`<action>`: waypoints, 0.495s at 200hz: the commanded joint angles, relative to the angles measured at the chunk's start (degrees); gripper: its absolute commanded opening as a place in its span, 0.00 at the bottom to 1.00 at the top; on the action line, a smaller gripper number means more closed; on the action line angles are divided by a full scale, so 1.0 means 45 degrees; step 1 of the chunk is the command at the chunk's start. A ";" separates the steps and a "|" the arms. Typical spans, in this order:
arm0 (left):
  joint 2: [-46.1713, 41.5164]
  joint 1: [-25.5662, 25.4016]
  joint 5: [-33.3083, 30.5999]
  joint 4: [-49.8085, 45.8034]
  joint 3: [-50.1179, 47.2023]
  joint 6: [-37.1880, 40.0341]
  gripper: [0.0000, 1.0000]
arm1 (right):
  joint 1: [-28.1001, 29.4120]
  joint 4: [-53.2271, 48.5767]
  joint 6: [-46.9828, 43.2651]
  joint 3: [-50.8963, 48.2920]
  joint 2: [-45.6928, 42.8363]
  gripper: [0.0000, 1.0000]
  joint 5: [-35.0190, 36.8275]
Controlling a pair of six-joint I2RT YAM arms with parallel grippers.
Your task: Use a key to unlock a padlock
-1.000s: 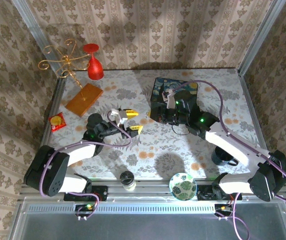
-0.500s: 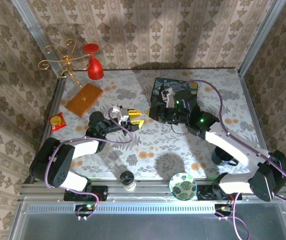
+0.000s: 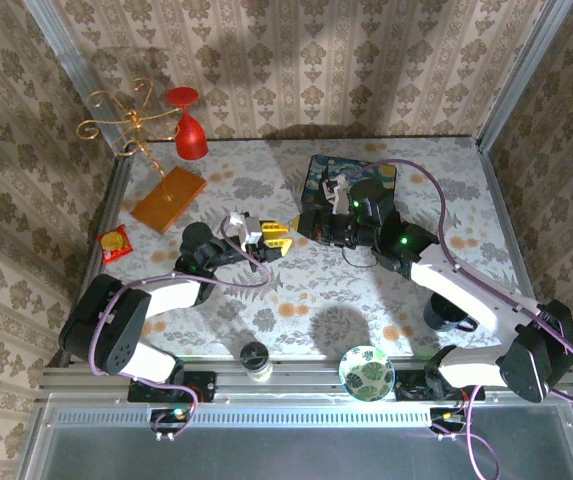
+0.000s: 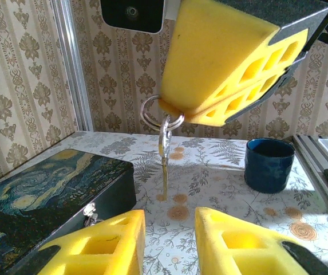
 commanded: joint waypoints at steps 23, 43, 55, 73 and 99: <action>-0.0031 -0.0188 -0.0008 0.0124 0.0476 0.0242 0.27 | 0.0089 0.0305 0.0124 -0.0263 0.0123 0.00 -0.0223; -0.0099 -0.0198 -0.0190 0.0101 0.0419 0.0243 0.26 | 0.0107 0.0430 0.0165 -0.0239 0.0193 0.00 -0.0290; -0.0126 -0.0198 -0.0277 0.0110 0.0379 0.0247 0.26 | 0.0108 0.0436 0.0166 -0.0204 0.0255 0.00 -0.0316; -0.0186 -0.0198 -0.0302 0.0082 0.0344 0.0222 0.26 | 0.0110 0.0422 0.0119 -0.0161 0.0334 0.00 -0.0349; -0.0265 -0.0217 -0.0390 0.0062 0.0283 0.0218 0.23 | 0.0128 0.0461 0.0123 -0.0184 0.0404 0.00 -0.0373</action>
